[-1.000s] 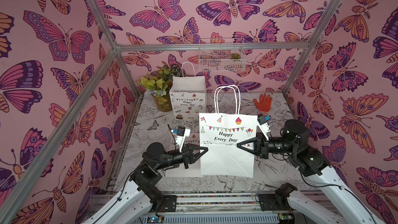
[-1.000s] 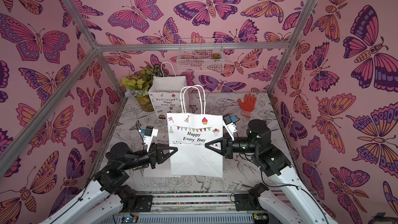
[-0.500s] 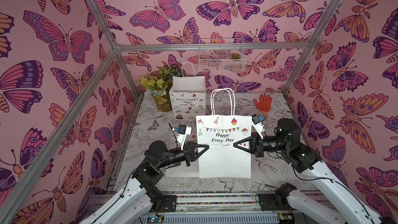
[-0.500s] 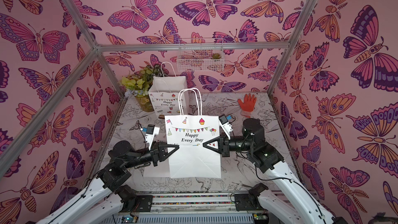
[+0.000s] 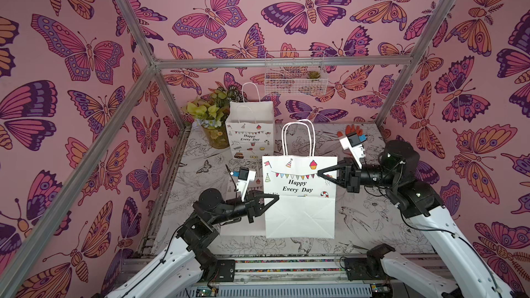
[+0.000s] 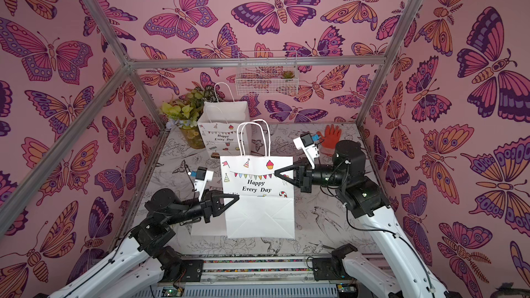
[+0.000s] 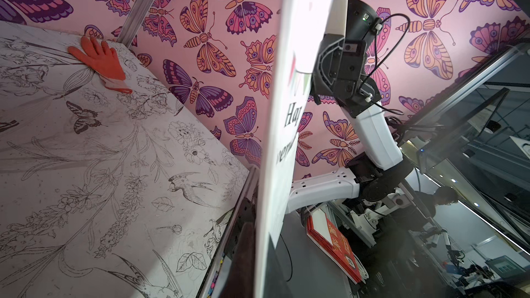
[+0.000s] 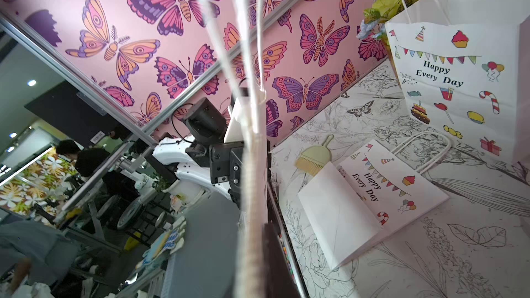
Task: Put away the paper bag
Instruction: Press the paper bag.
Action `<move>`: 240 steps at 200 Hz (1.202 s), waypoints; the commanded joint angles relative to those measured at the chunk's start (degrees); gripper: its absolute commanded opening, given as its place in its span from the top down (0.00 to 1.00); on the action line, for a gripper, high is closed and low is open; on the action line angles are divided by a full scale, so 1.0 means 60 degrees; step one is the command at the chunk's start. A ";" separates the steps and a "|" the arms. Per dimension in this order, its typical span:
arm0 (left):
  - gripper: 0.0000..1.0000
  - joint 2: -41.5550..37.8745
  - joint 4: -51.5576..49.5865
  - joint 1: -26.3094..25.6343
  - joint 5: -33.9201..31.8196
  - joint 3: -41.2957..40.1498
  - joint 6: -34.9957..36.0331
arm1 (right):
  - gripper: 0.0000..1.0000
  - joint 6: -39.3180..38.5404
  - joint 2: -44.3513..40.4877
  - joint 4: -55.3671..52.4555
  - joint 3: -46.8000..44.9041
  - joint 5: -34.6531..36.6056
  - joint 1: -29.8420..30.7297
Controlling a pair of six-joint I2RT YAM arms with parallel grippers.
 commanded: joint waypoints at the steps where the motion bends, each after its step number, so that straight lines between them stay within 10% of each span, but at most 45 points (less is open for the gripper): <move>1: 1.00 -0.0142 0.0140 -0.0003 0.0016 -0.0232 -0.0020 | 0.98 -0.0119 0.0129 -0.0080 0.0519 -0.0292 -0.0279; 37: 1.00 -0.0105 0.0142 -0.0003 0.0001 -0.0256 -0.0017 | 0.80 -0.0106 0.0320 0.0040 0.0871 -0.0322 -0.0435; 71: 1.00 -0.0127 0.0136 -0.0003 -0.0055 -0.0261 -0.0017 | 1.00 0.0269 0.0349 0.0514 0.0987 -0.0460 -0.0748; 116: 1.00 -0.0169 0.0134 -0.0003 -0.0121 -0.0218 -0.0042 | 1.00 0.0800 0.0103 0.1198 0.0355 -0.0750 -0.0764; 147: 1.00 -0.0215 0.0134 -0.0003 -0.0167 -0.0188 -0.0061 | 0.66 0.0979 -0.0439 0.1291 -0.0469 -0.0843 -0.0758; 179: 1.00 -0.0215 0.0221 -0.0003 -0.0169 -0.0188 -0.0090 | 1.00 0.0993 -0.0904 0.1210 -0.0994 -0.0818 -0.0754; 213: 1.00 -0.0188 0.0420 -0.0003 -0.0182 -0.0218 -0.0221 | 1.00 0.1431 -0.1165 0.1525 -0.1344 -0.0936 -0.0750; 240: 1.00 -0.0186 0.0468 -0.0003 -0.0317 -0.0217 -0.0266 | 0.43 0.1950 -0.1555 0.1984 -0.2044 -0.0939 -0.0570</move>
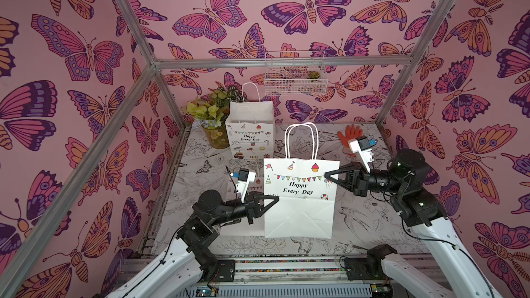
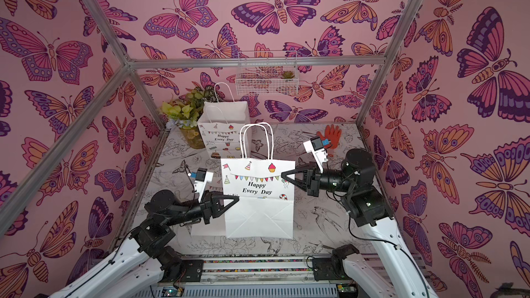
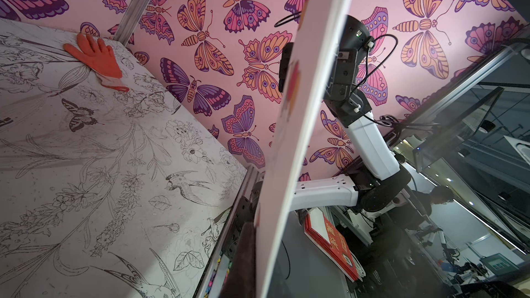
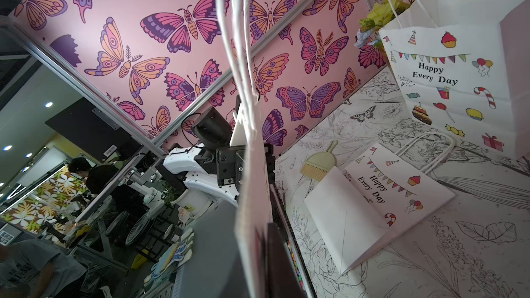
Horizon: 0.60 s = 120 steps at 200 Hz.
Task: Put away the paper bag
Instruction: Press the paper bag.
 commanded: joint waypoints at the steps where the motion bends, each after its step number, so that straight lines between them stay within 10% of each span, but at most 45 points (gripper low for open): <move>1: 1.00 -0.0091 0.0439 0.0004 -0.0294 -0.0090 -0.0116 | 0.42 0.0612 -0.0345 0.0540 -0.0549 -0.0308 0.0170; 31: 1.00 -0.0011 0.0553 0.0004 -0.0365 -0.0148 -0.0146 | 0.31 0.0854 -0.0682 0.0801 -0.1317 -0.0143 0.0763; 120: 1.00 0.0329 0.1129 0.0004 -0.0187 -0.0250 -0.0212 | 0.83 0.0458 -0.0835 0.0141 -0.1597 0.0961 0.1864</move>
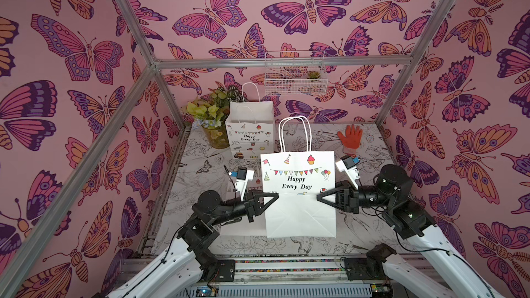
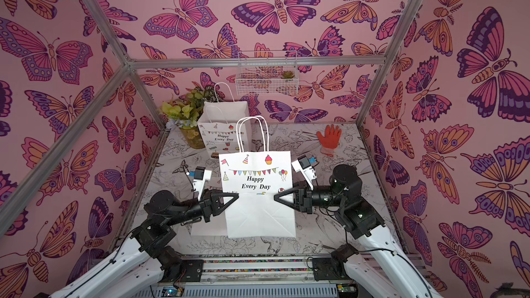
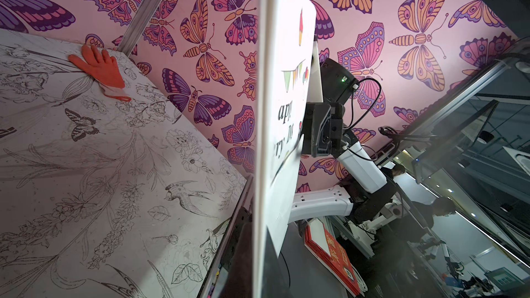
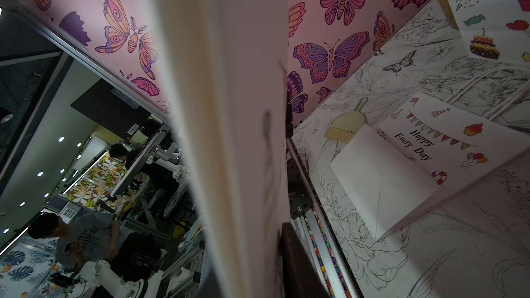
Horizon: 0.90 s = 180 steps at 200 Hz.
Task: Put away the paper bag
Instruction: Press the paper bag.
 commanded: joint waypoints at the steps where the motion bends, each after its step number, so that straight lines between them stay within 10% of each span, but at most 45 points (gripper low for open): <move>1: 1.00 0.0175 0.0560 -0.0003 0.0036 -0.0152 0.0007 | 0.83 -0.0122 -0.0114 -0.0151 0.0020 0.0379 0.0207; 65: 1.00 0.0246 0.0885 0.0004 -0.0030 -0.0240 0.0039 | 1.00 -0.0659 -0.0371 -0.1352 0.0141 0.1193 0.0246; 105: 0.53 0.0254 0.0406 0.0004 -0.0174 -0.0102 0.0479 | 1.00 -0.0650 -0.0422 -0.1598 -0.0047 0.1592 0.0247; 138: 0.42 0.0031 -0.0261 0.0004 -0.0715 -0.0090 0.0995 | 1.00 -0.0755 -0.0534 -0.2104 -0.0225 0.1907 0.0246; 180: 0.28 0.0411 -0.2924 0.0018 -0.3908 0.1805 0.3976 | 1.00 -0.1051 -0.0552 -0.2959 -0.0815 0.2730 0.0246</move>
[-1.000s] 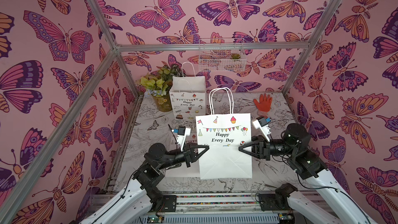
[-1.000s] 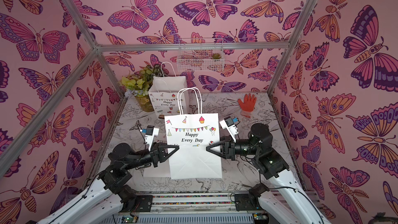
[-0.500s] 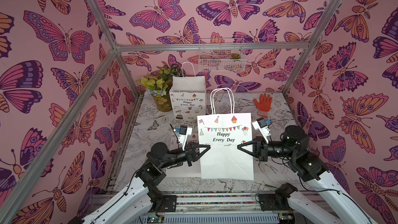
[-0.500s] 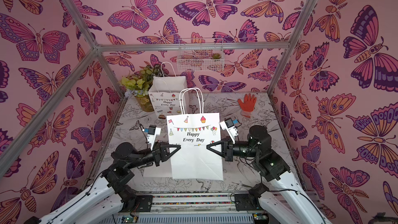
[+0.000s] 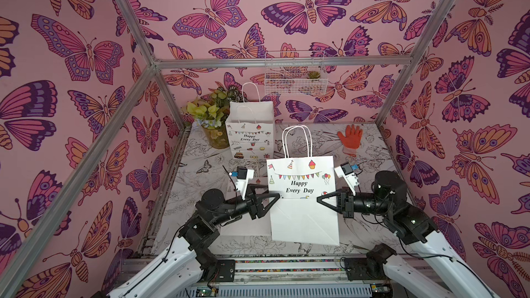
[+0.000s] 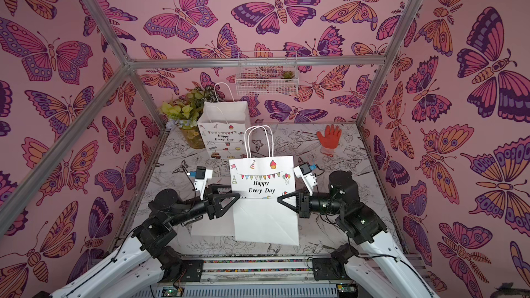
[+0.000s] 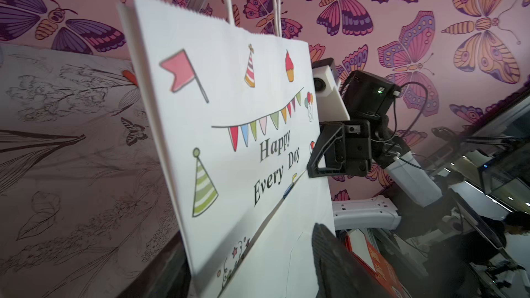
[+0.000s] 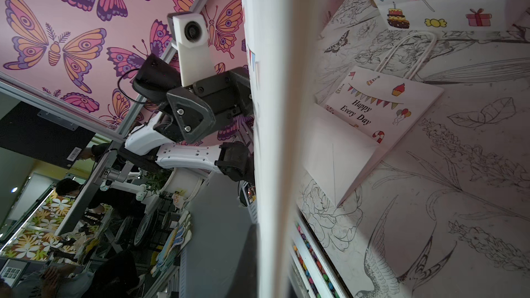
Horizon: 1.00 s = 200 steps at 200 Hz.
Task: Put away the paper bag
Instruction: Press the paper bag, then place the paper bag at the center of the board.
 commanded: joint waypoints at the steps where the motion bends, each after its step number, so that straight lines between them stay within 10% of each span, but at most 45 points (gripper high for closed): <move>1: 0.28 0.0348 -0.1539 0.0004 -0.2165 0.1367 0.2263 | 1.00 -0.0301 0.0004 -0.0761 -0.0319 0.0693 0.0078; 77: 0.25 0.0591 -0.0053 0.0004 -0.4575 -0.0109 0.3377 | 1.00 -0.0590 0.0487 -0.2282 -0.0611 0.1958 0.0063; 200: 0.25 -0.1748 0.1389 0.0223 -0.6956 -0.3012 0.3063 | 1.00 -0.0084 0.2869 -0.0038 -0.1434 0.0805 -0.1340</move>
